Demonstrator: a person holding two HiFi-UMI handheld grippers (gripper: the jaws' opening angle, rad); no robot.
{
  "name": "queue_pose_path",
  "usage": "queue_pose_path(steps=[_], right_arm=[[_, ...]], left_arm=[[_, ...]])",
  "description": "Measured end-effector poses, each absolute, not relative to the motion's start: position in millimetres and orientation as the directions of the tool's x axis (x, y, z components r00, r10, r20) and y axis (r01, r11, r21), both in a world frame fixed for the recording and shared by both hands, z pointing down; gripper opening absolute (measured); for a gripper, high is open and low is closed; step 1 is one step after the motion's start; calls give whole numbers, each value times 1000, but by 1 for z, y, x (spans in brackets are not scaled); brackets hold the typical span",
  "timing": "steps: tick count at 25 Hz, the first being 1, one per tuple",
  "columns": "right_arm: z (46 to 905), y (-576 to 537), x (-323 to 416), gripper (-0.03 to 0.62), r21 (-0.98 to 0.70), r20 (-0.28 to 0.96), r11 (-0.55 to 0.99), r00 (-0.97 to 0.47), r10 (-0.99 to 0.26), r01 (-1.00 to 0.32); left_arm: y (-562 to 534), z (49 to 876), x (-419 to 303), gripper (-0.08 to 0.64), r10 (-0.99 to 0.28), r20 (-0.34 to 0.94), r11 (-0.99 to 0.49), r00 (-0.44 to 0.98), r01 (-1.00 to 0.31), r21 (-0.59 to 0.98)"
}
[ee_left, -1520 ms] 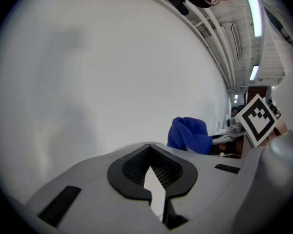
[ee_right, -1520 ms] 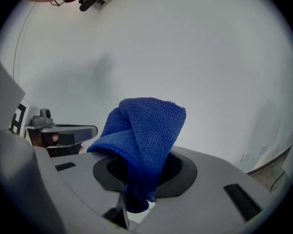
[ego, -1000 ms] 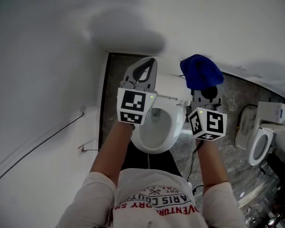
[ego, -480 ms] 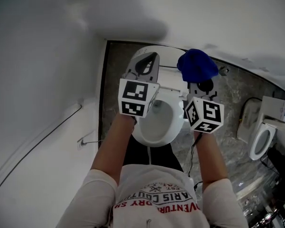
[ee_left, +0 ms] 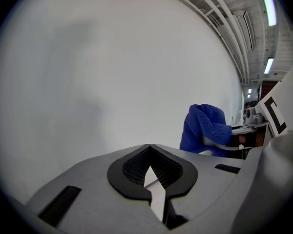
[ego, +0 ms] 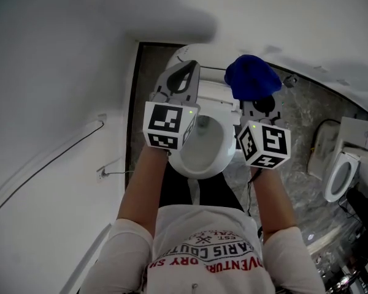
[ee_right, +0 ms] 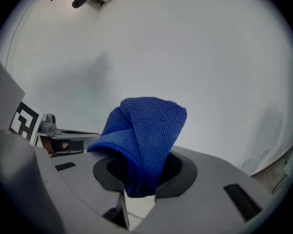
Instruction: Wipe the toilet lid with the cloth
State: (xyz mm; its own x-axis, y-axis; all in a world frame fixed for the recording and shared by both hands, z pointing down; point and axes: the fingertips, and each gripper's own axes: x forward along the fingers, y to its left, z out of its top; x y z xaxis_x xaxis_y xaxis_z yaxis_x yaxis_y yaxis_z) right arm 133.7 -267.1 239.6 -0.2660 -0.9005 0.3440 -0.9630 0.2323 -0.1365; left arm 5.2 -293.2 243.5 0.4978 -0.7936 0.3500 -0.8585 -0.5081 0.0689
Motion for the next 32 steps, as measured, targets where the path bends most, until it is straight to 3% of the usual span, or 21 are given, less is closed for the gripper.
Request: queue_pose_path(steps=[19, 25, 32], right_arm=[[269, -75, 108, 87, -66, 374, 61, -81, -924, -996], [299, -26, 107, 87, -66, 405, 52, -74, -911, -996], [345, 31, 100, 87, -66, 465, 87, -108, -879, -994]], left_arm=[[-101, 272, -26, 5, -777, 366, -539, 512, -842, 33], [-47, 299, -31, 5, -797, 373, -513, 475, -859, -2], [10, 351, -39, 5, -785, 466, -472, 408, -881, -24]])
